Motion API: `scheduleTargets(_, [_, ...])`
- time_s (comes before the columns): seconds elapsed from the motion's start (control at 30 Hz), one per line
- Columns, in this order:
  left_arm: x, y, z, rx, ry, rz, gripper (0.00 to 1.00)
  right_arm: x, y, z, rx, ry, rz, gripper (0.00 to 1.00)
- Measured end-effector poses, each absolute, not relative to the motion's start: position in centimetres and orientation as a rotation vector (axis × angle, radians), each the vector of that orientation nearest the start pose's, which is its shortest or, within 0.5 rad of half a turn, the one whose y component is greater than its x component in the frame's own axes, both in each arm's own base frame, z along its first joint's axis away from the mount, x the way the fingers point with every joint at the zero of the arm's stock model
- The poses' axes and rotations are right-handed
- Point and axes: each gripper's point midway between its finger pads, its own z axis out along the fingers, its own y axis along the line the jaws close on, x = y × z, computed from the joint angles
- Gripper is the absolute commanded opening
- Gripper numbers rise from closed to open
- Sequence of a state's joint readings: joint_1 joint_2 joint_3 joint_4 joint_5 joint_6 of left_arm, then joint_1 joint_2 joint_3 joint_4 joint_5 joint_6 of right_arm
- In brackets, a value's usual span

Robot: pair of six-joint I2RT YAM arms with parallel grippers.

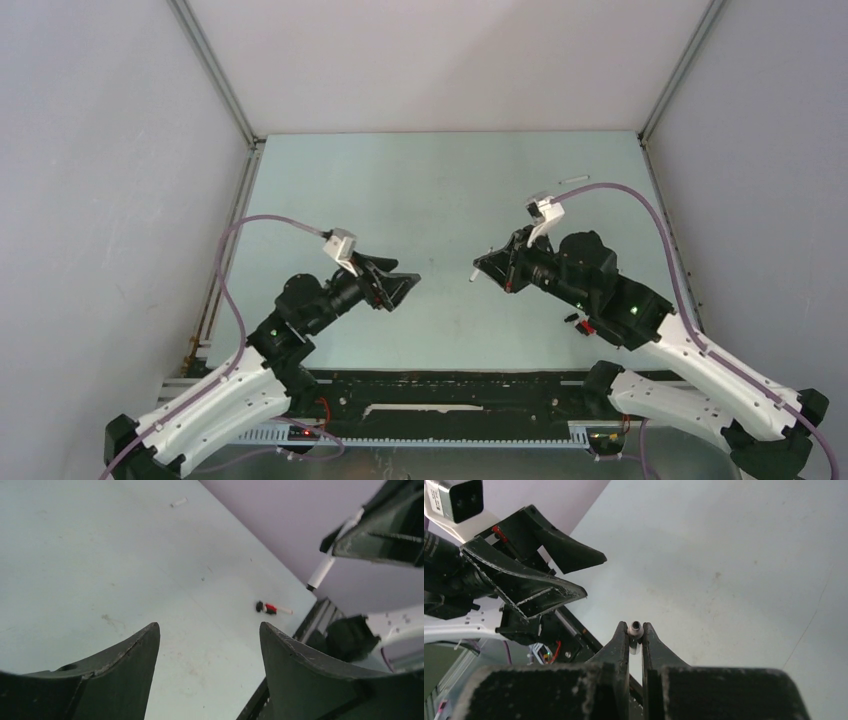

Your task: Insert the pens into the pen caps

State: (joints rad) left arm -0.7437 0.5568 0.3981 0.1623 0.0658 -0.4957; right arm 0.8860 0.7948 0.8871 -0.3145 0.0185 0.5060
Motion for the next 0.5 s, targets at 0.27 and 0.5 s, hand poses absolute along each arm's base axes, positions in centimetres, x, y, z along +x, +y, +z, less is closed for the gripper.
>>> scheduleTargets(0.27, [16.5, -25.7, 23.2, 0.525, 1.604, -1.099, 0.76, 17.1, 26.4, 27.4, -0.427, 1.987, 1.041, 0.00])
scheduleTargets(0.5, [14.4, -26.8, 25.8, 0.600, 1.471, -1.180, 0.69, 15.7, 27.6, 26.6, -0.465, 2.045, 1.123, 0.00])
